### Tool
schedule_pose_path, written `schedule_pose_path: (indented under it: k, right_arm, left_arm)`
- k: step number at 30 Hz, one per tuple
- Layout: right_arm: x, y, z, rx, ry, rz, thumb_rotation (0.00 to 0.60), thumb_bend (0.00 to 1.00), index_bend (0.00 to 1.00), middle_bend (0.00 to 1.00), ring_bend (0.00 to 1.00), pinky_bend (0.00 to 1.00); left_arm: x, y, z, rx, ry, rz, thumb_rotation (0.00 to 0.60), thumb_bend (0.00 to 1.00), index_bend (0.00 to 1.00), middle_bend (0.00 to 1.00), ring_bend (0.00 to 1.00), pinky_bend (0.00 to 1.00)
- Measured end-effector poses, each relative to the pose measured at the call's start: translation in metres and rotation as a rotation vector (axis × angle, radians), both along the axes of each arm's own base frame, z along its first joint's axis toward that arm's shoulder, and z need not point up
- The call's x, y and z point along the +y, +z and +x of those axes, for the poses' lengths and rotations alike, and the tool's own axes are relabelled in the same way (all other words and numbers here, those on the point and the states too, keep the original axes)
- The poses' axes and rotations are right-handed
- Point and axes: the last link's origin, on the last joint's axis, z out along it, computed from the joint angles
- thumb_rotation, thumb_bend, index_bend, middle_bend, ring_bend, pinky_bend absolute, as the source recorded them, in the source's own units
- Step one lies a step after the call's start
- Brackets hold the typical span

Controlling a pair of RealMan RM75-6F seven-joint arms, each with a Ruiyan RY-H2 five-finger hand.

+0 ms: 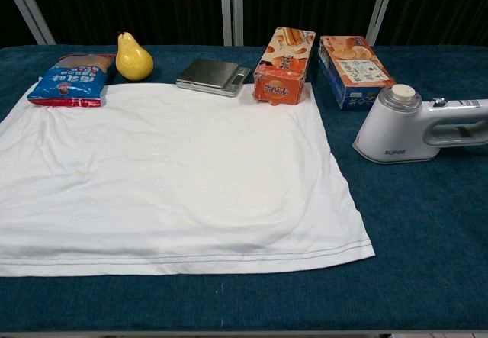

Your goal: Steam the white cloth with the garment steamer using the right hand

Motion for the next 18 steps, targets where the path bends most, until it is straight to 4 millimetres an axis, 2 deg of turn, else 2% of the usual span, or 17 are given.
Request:
schedule_pose_path:
  k: [6,12,15,18]
  right_arm:
    - [-0.015,-0.007,0.005,0.029,-0.011,0.047,0.600,0.16,0.04,0.17,0.01,0.06]
    - [-0.044,-0.021,0.015,0.074,-0.023,0.149,0.600,0.16,0.16,0.18,0.04,0.06]
    - [-0.064,-0.032,0.024,0.107,-0.021,0.208,0.600,0.16,0.27,0.26,0.10,0.08]
    - [-0.084,-0.044,0.033,0.146,-0.018,0.254,0.600,0.16,0.38,0.37,0.21,0.14]
  left_arm:
    - [0.006,-0.003,0.002,0.005,0.001,-0.014,0.600,0.28,0.08,0.08,0.00,0.00]
    - [0.006,-0.004,0.003,0.004,0.003,-0.018,0.600,0.28,0.08,0.08,0.00,0.00]
    - [0.005,-0.006,0.004,0.003,0.004,-0.024,0.600,0.28,0.08,0.08,0.00,0.00]
    - [0.005,-0.007,0.004,0.005,0.006,-0.030,0.600,0.28,0.08,0.08,0.00,0.00]
